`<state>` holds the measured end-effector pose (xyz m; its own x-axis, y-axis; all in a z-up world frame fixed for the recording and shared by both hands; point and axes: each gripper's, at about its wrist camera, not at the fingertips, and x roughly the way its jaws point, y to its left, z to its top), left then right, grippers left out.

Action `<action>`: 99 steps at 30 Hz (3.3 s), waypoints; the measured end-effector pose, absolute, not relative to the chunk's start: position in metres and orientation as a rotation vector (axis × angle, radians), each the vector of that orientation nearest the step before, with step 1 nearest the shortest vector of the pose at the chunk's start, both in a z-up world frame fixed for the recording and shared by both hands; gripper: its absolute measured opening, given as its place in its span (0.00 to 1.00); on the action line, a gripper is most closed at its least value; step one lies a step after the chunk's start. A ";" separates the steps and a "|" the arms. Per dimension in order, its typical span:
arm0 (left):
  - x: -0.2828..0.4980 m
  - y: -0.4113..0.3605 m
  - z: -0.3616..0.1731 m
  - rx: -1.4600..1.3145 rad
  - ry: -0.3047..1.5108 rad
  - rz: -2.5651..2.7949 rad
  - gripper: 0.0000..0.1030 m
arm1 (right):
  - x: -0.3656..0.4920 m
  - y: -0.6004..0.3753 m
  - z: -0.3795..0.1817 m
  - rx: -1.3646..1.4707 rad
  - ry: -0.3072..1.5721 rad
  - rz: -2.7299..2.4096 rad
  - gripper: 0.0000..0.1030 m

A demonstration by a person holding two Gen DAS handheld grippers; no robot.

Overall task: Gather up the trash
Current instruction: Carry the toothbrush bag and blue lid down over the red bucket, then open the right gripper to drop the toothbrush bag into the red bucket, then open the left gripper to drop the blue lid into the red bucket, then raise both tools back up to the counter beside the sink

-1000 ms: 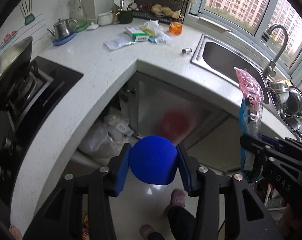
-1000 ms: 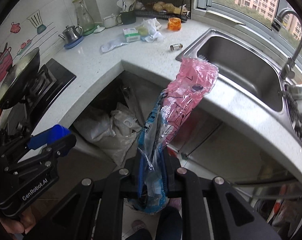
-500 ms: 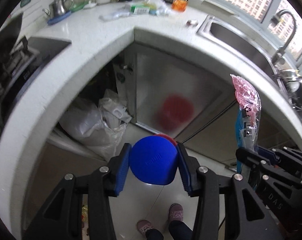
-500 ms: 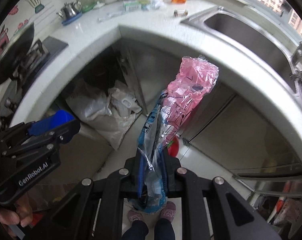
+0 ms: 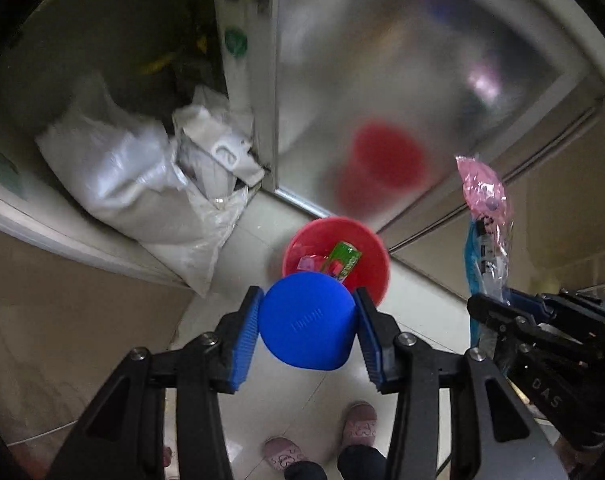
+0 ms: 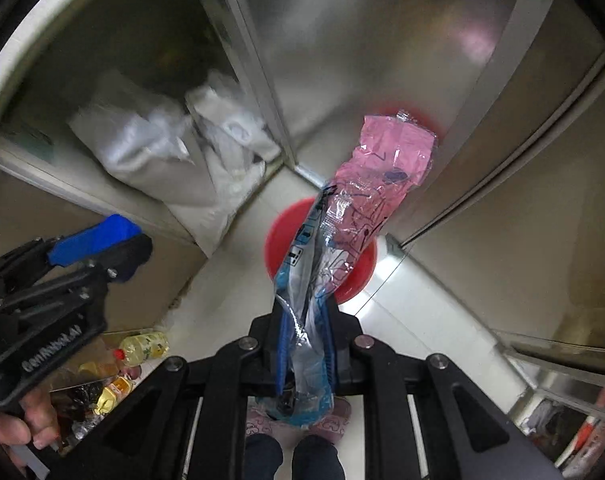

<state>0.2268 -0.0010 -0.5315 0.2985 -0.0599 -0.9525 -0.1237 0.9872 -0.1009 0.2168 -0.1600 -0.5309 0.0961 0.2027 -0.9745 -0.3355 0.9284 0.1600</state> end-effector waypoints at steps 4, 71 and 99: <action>0.233 0.003 -0.595 -0.157 1.280 0.061 0.41 | 0.222 -0.145 -0.599 -0.111 1.454 0.435 0.13; 0.295 -0.087 -0.845 -0.102 1.391 -0.165 0.41 | 0.218 -0.241 -0.762 -0.055 1.438 0.114 0.98; 0.285 -0.068 -0.796 -0.075 1.355 -0.124 0.99 | 0.215 -0.236 -0.718 -0.063 1.378 0.152 0.98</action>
